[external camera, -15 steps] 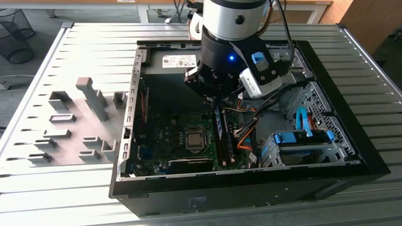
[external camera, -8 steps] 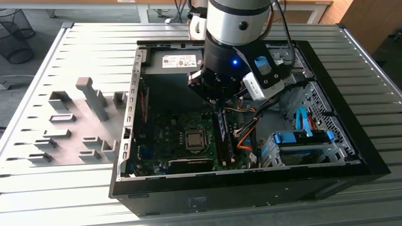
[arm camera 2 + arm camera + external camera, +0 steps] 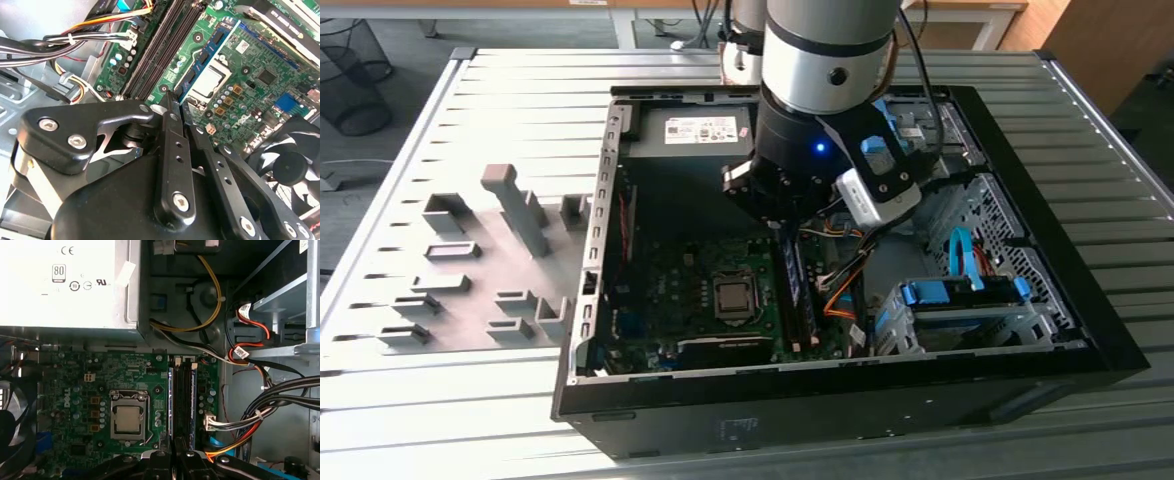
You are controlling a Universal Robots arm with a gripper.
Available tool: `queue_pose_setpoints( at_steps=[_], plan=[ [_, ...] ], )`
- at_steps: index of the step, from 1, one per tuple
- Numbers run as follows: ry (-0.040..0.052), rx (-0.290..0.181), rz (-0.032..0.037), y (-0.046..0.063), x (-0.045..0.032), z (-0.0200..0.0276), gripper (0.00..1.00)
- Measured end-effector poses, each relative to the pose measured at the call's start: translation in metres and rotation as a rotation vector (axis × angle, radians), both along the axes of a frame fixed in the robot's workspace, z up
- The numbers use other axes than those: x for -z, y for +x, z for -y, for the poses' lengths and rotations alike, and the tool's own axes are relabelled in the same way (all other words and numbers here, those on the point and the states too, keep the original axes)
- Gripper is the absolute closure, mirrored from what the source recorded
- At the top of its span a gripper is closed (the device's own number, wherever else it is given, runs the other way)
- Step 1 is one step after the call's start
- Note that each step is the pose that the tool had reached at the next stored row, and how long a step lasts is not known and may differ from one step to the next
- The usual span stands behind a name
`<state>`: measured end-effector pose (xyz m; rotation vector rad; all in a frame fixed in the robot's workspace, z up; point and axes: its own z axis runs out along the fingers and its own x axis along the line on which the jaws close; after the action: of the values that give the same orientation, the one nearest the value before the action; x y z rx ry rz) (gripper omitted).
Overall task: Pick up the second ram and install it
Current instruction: 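Insert the second ram into the second slot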
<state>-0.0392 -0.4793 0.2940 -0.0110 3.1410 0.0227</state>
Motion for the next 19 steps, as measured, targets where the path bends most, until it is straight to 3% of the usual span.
queue_pose_setpoints(
  at_steps=[12, 19],
  plan=[
    [0.0001, 0.0, 0.0, 0.0, 0.0009, 0.0, 0.86],
    [-0.0001, 0.002, -0.0001, 0.0, 0.0102, 0.0, 0.86]
  ],
)
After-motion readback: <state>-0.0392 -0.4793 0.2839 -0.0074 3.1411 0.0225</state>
